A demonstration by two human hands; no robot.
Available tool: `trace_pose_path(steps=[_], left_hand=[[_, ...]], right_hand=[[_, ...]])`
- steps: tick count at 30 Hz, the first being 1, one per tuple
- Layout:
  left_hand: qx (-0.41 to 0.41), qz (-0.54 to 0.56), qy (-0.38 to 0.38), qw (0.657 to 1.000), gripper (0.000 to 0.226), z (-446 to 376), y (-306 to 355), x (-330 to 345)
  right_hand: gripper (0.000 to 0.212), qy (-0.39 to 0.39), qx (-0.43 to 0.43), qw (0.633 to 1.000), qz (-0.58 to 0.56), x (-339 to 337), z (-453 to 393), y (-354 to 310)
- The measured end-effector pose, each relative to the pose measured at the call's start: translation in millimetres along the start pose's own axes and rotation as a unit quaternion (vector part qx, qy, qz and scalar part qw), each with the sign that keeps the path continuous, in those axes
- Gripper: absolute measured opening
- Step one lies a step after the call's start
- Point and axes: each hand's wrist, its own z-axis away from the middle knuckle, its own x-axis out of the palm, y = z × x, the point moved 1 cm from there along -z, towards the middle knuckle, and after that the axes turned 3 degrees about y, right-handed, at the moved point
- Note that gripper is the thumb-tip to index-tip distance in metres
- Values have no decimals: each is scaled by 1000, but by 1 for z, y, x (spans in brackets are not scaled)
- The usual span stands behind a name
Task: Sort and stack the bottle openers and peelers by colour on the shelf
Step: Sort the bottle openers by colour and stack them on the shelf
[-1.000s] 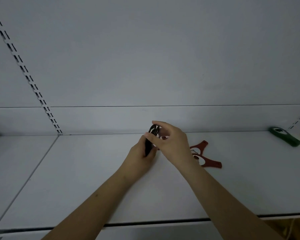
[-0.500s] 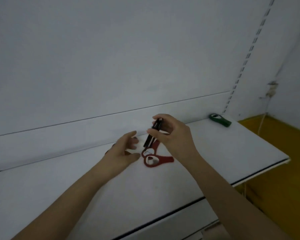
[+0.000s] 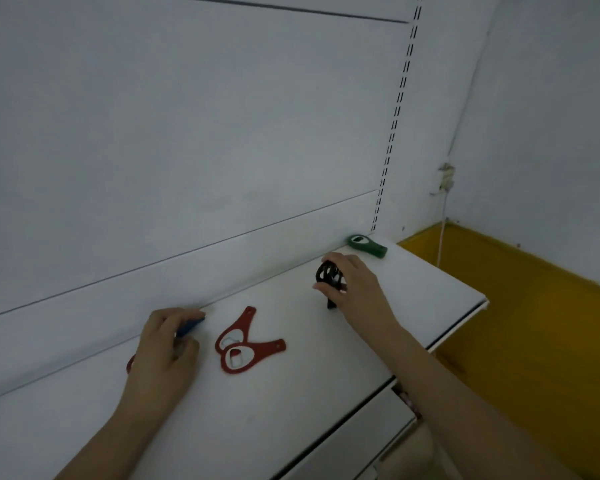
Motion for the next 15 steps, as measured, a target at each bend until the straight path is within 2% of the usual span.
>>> trace_pose_path(steps=[8, 12, 15], left_hand=[[-18, 24, 4, 1000, 43, -1, -1, -1], [-22, 30, 13, 999, 45, -1, -2, -3], [-20, 28, 21, 999, 45, -2, -3, -4]], right_hand=[[56, -61, -15, 996, 70, 13, -1, 5], [56, -96, -64, 970, 213, 19, -16, 17], [68, -136, 12, 959, 246, 13, -42, 32]])
